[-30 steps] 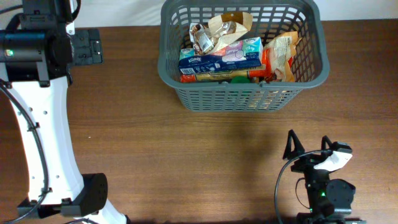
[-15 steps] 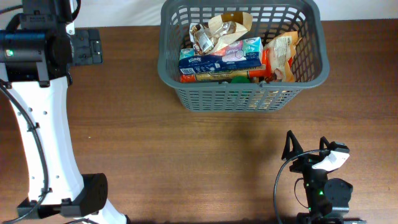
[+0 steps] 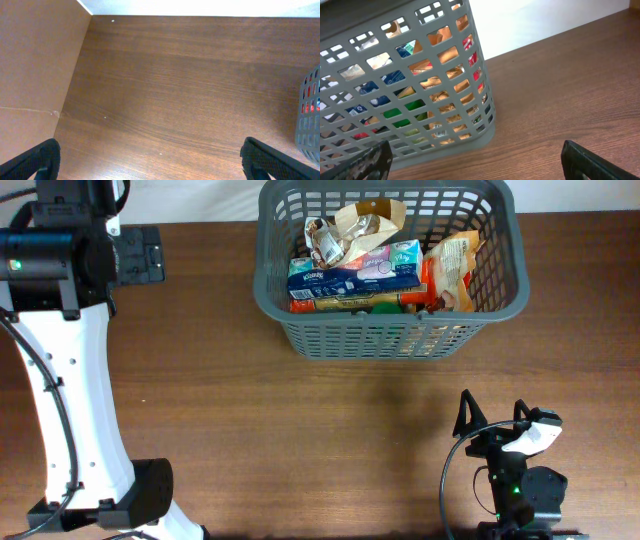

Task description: Pack container

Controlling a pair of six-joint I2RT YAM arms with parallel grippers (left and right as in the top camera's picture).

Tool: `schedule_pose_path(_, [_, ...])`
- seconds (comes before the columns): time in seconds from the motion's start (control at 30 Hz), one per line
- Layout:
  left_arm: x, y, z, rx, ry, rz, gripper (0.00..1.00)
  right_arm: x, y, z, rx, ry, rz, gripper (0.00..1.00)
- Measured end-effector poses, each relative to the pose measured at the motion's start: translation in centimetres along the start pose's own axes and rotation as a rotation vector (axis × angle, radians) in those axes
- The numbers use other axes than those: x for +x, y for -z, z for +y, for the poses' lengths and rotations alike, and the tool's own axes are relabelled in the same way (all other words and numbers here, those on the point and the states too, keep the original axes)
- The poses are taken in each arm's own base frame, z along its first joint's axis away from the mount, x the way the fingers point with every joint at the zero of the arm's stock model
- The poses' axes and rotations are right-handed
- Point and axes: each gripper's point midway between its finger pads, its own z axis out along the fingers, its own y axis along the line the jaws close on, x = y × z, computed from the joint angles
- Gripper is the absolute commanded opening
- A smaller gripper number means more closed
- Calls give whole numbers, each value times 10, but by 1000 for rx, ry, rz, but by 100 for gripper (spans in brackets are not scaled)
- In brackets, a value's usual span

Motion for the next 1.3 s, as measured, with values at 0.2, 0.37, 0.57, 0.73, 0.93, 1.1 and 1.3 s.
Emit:
schedule_pose_path(0.2, [7,6,0,4,-6,1,99,0,0,0,0,0,0,99])
schedule_pose_path(0.37, [29,35,9,11,21,-83,99,0,0,0,0,0,-1,99])
schedule_pose_path(0.57, [32,106,32,48,208,-599,99,-1,0,0,1,1,-4,99])
schedule_pose_path(0.73, [84,123,34,91,310,-926,99,-1,0,0,2,1,-7,99])
schedule_pose_path(0.93, [174,42,1,121,286,-895,99,-1,0,-1,5,1,-8,99])
schedule_pose_path(1.1, [215,0,-14,125,276,-871,99,-1,0,-1,5,0,-8,99])
schedule_pose_path(1.3, [240,-39,-28,127,253,-804,99,-1,0,-1,5,0,-8,99])
